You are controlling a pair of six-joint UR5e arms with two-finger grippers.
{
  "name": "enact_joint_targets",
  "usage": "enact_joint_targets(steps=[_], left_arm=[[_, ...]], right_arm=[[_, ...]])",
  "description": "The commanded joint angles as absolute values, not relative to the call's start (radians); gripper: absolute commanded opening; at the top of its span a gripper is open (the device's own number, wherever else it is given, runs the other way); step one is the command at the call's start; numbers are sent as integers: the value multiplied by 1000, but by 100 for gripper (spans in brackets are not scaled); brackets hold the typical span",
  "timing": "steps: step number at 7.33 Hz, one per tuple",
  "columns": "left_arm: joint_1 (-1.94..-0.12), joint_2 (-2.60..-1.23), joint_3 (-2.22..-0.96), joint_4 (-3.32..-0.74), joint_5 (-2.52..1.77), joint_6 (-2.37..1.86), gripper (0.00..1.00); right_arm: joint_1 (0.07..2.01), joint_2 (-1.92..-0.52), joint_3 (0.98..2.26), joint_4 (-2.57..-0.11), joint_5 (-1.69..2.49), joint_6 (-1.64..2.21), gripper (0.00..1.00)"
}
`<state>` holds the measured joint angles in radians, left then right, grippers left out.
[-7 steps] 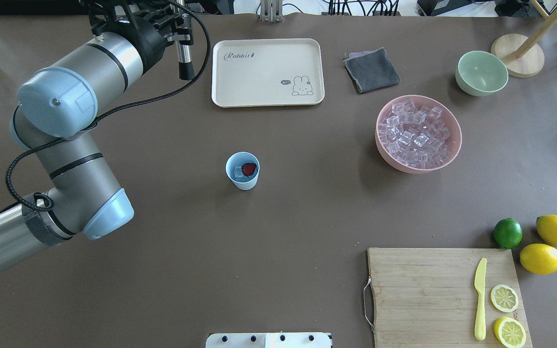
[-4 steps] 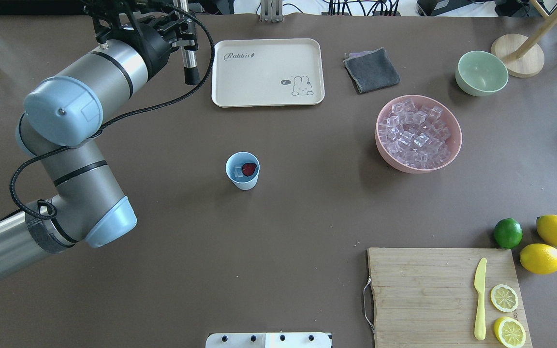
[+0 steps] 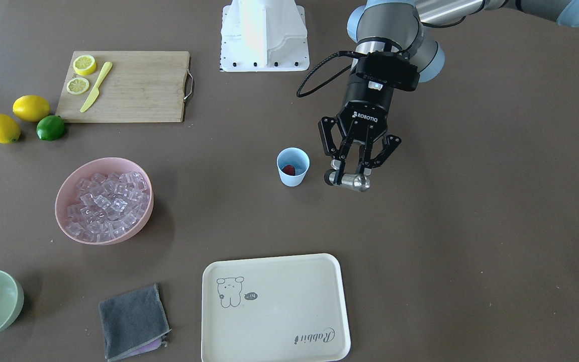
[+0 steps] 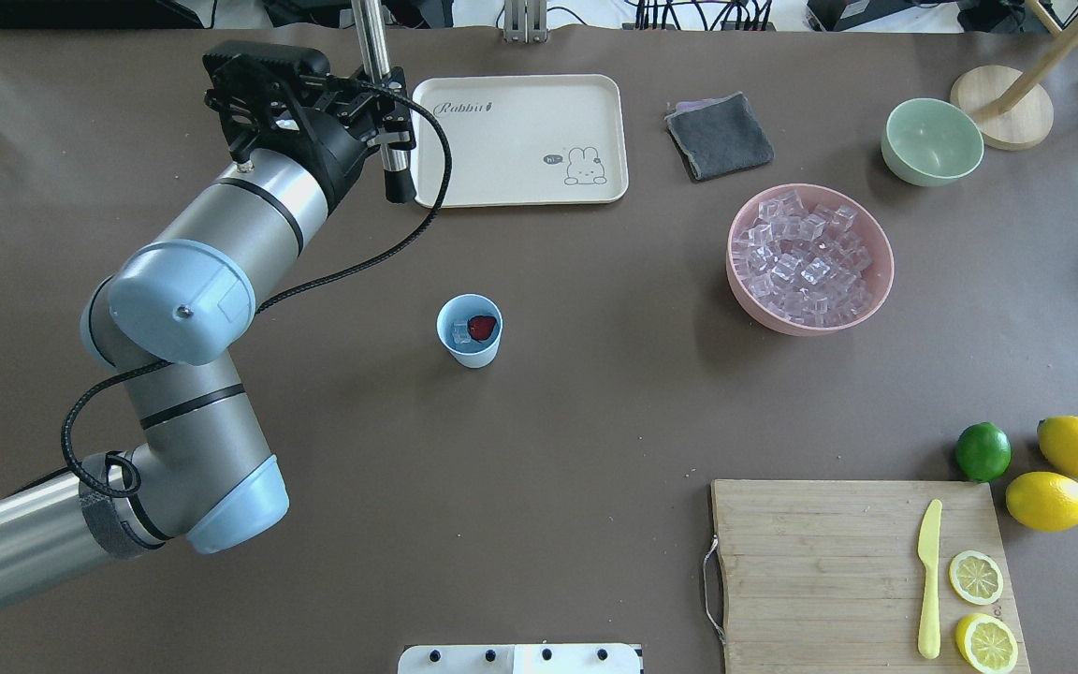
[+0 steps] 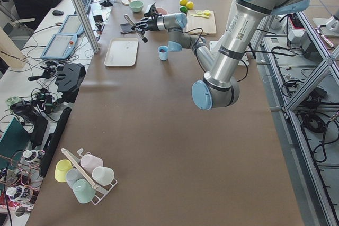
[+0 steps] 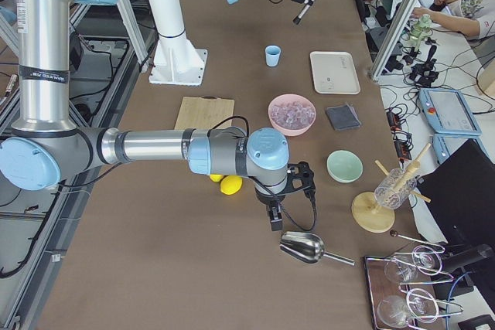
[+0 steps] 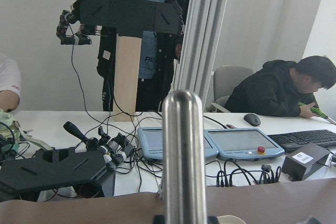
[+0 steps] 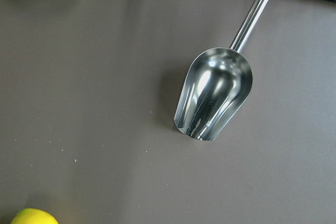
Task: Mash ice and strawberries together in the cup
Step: 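Move the upright pestle with the left gripper over the light-blue cup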
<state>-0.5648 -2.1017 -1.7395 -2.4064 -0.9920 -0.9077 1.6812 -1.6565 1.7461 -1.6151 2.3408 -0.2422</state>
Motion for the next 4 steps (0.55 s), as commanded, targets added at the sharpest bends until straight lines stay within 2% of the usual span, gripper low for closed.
enact_joint_targets(steps=[1, 4], left_arm=[[-557, -2112, -1733, -2398, -986, -904, 0], [-552, -2137, -1727, -2391, -983, -904, 0]], right_arm=[[1681, -1660, 1746, -1615, 2341, -241, 99], [1681, -1657, 1741, -1615, 2341, -241, 99]])
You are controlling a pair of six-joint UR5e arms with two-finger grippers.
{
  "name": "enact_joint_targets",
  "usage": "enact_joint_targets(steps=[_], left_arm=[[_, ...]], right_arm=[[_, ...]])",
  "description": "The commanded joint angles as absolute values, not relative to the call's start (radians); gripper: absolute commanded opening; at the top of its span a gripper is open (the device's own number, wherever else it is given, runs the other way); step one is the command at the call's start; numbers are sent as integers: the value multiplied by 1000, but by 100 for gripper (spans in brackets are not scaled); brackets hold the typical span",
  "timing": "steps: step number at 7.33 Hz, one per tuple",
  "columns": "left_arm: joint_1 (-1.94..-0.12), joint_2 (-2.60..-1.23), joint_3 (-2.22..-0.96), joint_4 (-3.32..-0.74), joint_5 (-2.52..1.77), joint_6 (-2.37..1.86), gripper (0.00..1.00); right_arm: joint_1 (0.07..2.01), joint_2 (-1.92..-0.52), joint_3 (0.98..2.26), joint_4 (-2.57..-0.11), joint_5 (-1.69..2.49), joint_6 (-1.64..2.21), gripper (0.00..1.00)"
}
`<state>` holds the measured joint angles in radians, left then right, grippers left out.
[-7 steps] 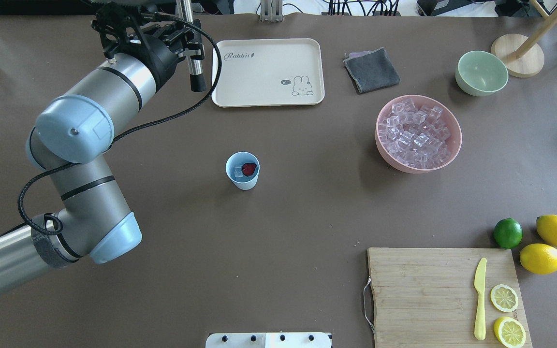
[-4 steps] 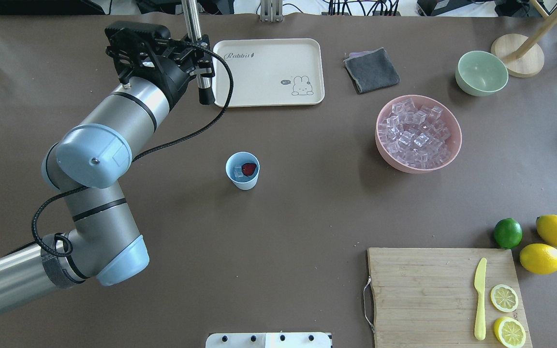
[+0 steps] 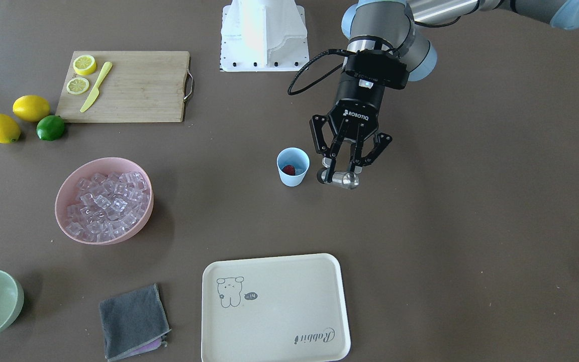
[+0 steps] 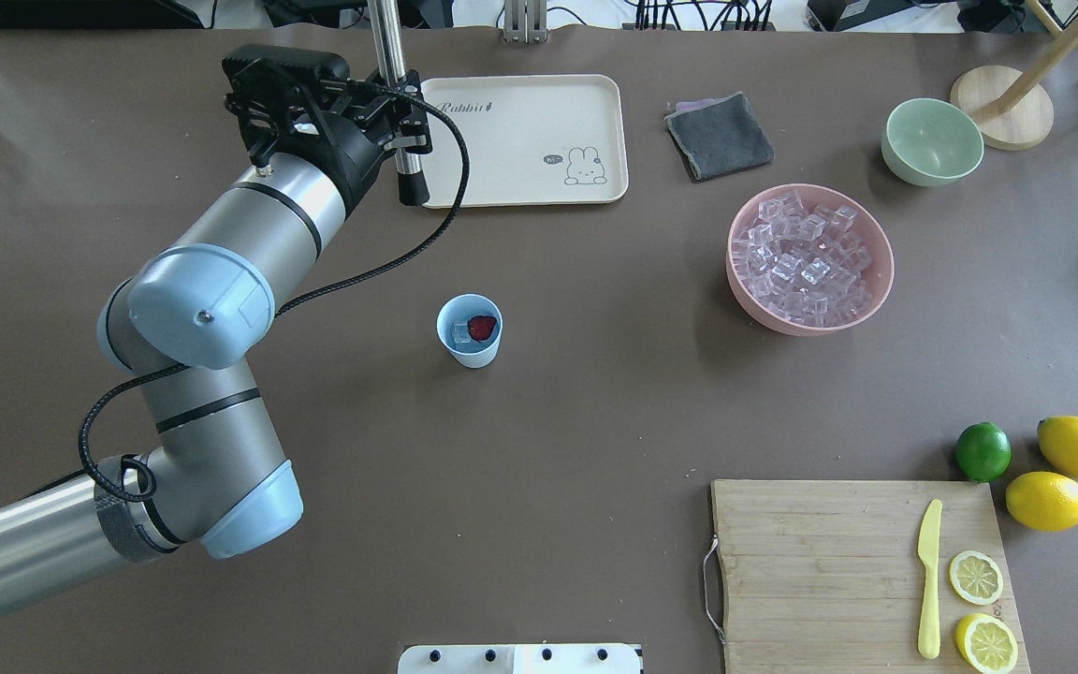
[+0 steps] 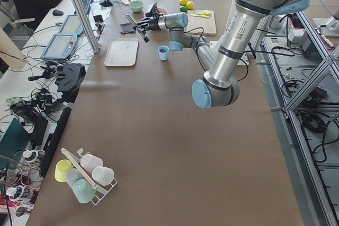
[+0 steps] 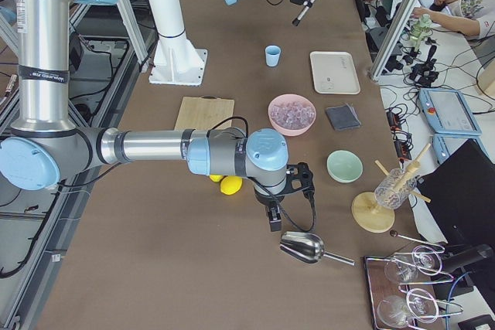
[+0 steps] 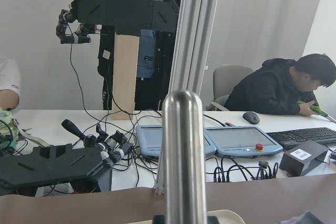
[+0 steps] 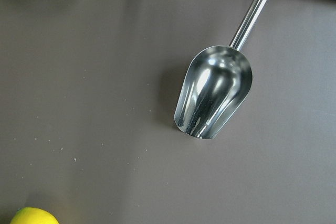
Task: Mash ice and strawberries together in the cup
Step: 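Move the upright pestle with the left gripper over the light-blue cup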
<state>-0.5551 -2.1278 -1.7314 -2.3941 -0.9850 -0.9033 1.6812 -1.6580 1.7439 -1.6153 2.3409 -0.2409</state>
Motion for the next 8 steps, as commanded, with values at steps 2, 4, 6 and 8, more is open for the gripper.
enact_joint_targets(steps=[2, 4, 6, 8], left_arm=[[-551, -2161, -1695, -2393, -985, -908, 0], [-502, -2184, -1678, -2393, -948, -910, 0], [-447, -2189, -1632, -2408, -887, -910, 0], [-428, -2178, -1635, -2411, -884, -911, 0]], right_arm=[[1680, -1652, 1733, -1615, 2339, -241, 99], [1680, -1652, 1727, -1615, 2341, -241, 99], [1680, -1657, 1730, -1614, 2341, -241, 99], [1680, -1654, 1735, -1614, 2339, -239, 99]])
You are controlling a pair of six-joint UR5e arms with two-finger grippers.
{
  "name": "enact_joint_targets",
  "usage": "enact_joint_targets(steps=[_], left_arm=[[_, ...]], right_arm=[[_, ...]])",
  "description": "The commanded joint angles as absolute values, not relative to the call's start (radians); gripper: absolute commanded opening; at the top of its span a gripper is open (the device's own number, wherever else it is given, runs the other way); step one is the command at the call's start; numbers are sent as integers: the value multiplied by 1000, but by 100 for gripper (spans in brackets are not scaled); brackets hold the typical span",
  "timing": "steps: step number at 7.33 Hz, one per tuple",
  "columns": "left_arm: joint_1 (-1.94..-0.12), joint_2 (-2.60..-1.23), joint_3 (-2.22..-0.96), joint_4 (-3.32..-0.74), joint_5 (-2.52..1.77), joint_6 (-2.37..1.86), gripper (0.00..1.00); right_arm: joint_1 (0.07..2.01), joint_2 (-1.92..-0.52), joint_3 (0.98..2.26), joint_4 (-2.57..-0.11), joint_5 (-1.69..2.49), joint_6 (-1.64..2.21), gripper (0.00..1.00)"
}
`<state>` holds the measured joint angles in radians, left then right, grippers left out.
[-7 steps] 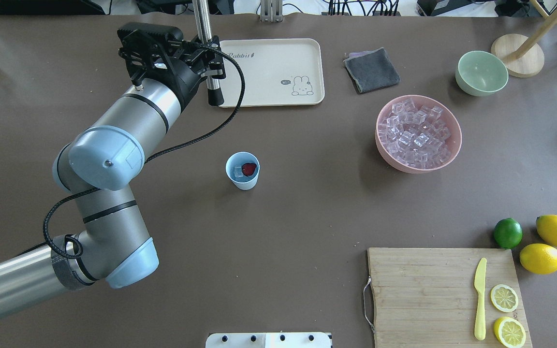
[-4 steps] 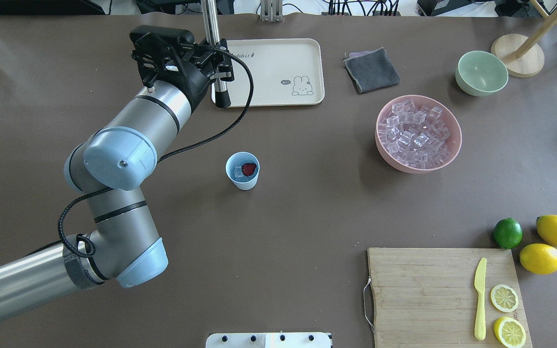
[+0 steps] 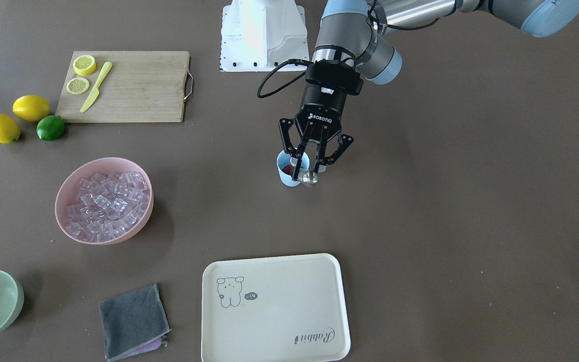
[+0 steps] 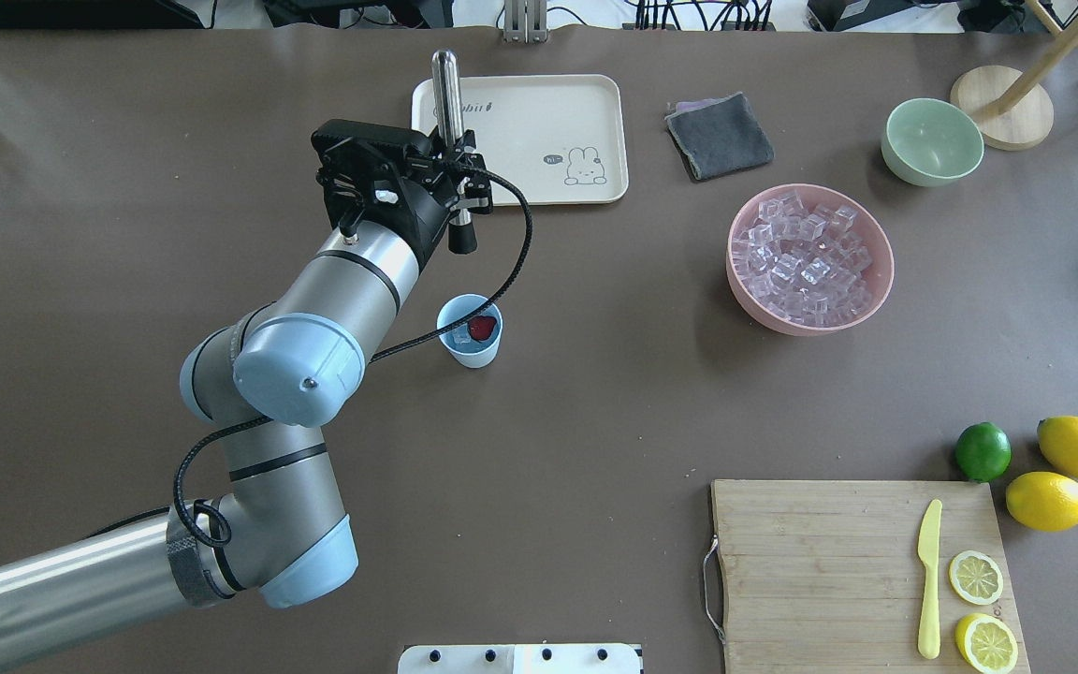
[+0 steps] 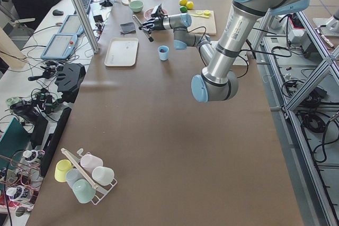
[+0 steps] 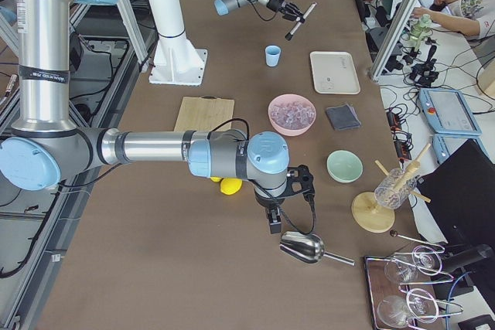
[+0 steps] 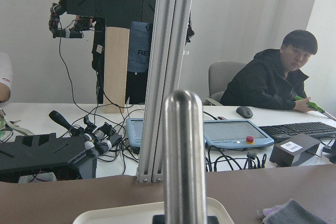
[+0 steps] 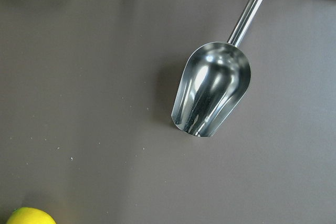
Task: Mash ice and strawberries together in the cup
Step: 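Lower the pestle into the cup and press down on the strawberry and ice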
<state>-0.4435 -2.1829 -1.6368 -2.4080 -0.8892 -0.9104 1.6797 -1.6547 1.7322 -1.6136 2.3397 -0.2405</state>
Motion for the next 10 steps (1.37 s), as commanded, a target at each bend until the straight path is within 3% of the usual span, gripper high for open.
enact_joint_targets(steps=[1, 10], left_arm=[[-408, -2168, -1634, -2411, -855, -911, 0], [-357, -2161, -1560, -2410, -830, -948, 0]], right_arm=[[1680, -1654, 1738, -1612, 2339, -239, 99], [1680, -1644, 1732, -1609, 2335, -232, 99]])
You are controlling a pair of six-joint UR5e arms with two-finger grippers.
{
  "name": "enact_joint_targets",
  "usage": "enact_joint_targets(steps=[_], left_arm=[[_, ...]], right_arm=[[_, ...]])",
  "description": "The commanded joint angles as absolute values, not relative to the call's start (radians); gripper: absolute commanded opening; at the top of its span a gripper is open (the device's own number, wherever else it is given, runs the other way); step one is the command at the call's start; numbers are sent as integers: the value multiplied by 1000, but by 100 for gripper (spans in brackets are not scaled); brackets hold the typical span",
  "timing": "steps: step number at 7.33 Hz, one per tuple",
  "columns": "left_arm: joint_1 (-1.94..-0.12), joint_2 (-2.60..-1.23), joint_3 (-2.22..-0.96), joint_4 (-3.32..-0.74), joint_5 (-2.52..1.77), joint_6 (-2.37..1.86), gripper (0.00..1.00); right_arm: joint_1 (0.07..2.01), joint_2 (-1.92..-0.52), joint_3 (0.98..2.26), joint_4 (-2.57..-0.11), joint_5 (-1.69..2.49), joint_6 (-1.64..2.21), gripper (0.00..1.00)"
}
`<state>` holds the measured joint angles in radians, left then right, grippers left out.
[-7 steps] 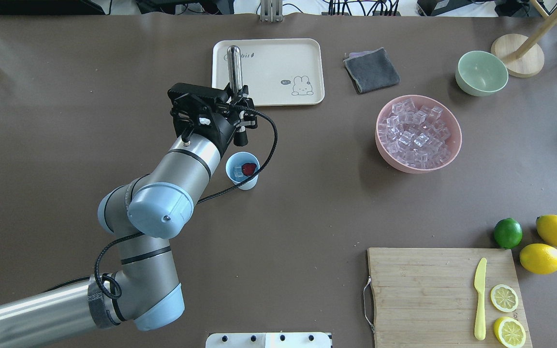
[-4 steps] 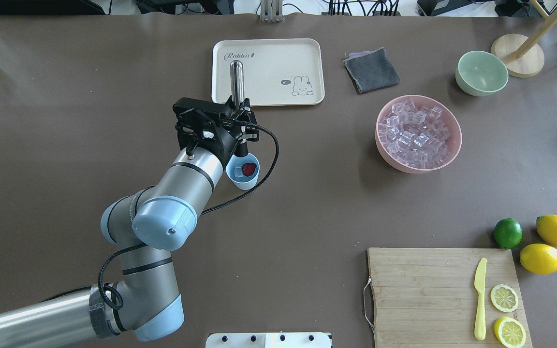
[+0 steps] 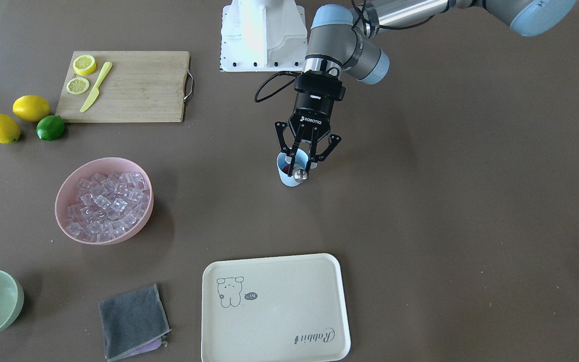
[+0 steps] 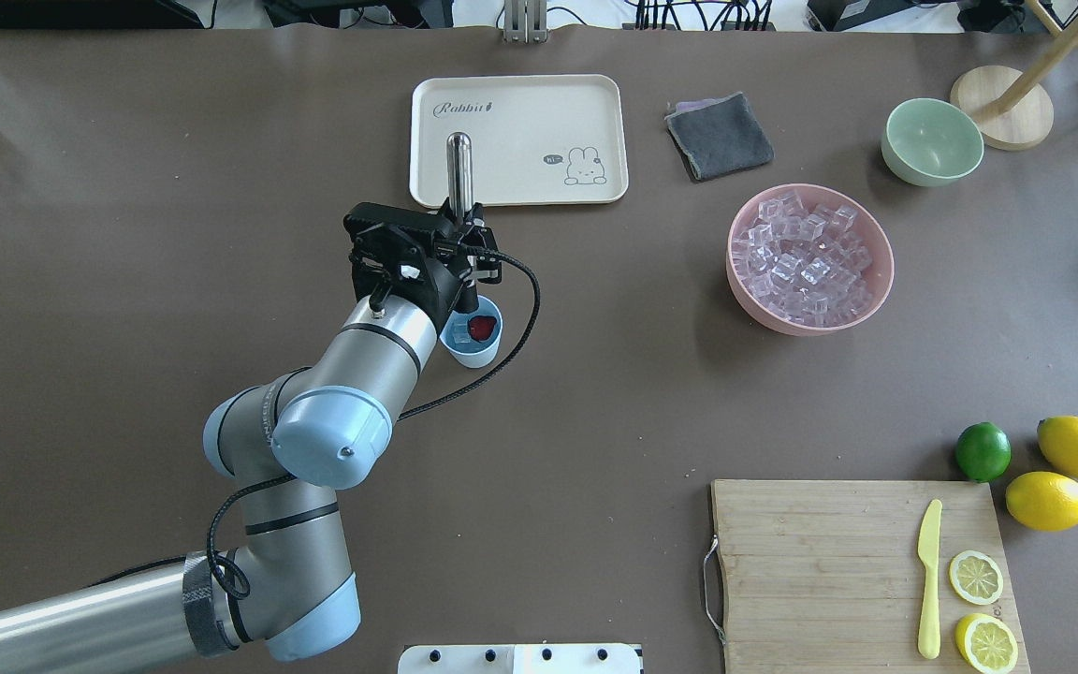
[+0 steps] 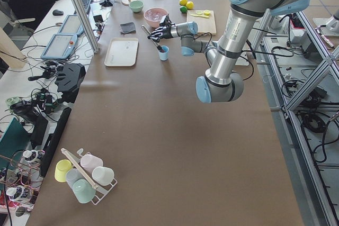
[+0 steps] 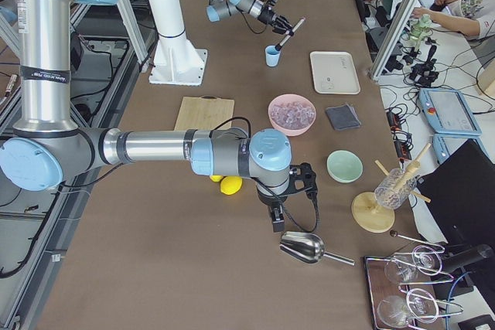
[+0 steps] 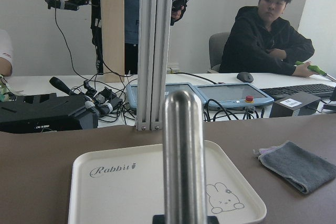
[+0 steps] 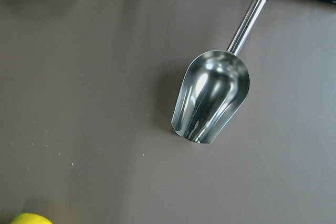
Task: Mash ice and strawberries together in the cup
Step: 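Lower the pestle into the cup and press down on the strawberry and ice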
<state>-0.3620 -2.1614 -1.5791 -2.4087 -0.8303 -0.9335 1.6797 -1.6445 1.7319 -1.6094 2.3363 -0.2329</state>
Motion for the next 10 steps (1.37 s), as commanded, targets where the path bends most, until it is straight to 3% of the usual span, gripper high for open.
enact_joint_targets(steps=[1, 5, 10], left_arm=[[-353, -2163, -1562, -2410, -831, -946, 0], [-382, -2161, -1695, -2390, -842, -843, 0], [-330, -2140, -1617, -2401, -831, -923, 0]], right_arm=[[1680, -1644, 1729, -1609, 2335, -232, 99], [1680, -1646, 1733, -1609, 2333, -230, 99], [1678, -1643, 1729, -1609, 2330, -232, 99]])
